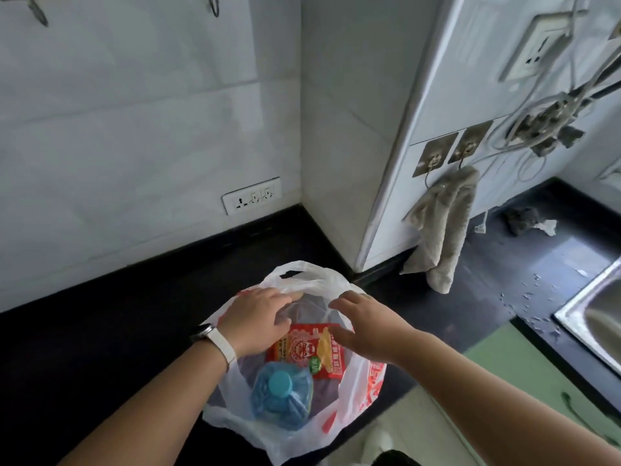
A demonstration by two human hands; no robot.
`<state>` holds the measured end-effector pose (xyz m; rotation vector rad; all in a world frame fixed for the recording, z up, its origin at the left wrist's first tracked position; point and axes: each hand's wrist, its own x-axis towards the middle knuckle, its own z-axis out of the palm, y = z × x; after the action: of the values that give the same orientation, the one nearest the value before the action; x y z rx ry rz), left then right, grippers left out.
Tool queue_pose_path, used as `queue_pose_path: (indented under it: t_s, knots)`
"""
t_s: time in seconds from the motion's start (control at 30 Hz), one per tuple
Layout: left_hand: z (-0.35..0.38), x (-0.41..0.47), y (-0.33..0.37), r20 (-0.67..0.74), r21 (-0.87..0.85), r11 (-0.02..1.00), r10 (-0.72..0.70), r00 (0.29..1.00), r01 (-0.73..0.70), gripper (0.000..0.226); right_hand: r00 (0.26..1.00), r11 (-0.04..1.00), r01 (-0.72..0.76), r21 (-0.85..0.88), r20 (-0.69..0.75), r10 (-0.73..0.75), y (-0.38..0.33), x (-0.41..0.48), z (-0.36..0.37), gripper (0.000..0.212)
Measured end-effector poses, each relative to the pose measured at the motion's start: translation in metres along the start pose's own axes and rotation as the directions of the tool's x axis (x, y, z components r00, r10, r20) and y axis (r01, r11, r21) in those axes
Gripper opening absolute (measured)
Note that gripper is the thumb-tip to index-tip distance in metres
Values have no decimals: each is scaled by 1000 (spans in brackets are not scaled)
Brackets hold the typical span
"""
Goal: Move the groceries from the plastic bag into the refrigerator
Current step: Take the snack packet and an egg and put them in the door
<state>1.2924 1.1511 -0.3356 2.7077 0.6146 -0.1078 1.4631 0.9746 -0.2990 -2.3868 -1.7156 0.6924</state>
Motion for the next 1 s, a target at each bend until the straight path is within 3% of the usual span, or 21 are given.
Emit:
queue_pose_path:
  t_s: [0.13,0.37,0.5,0.7,1.0]
  knots:
    - [7,15,-6,-38,-17,1000,-4,999,3,43,997,1000,2,23,72,-4,12,27,17,51]
    - [31,23,-5,-51,113,989,106,993,-99,39,977,998,58,5,205,-58,25,67,44,52]
    - [44,35,-12,63,114,993,32,998,-39,44,959,997,75,-6,273,-71,34,83,56,49]
    - [55,60,-28,34,189,981,-54,998,46,43,951,995,86,-50,303,-67,37,97,72,49]
    - [64,92,-40,41,95,993,-72,997,67,48,958,974,138,-183,273,-84,40,102,94,80]
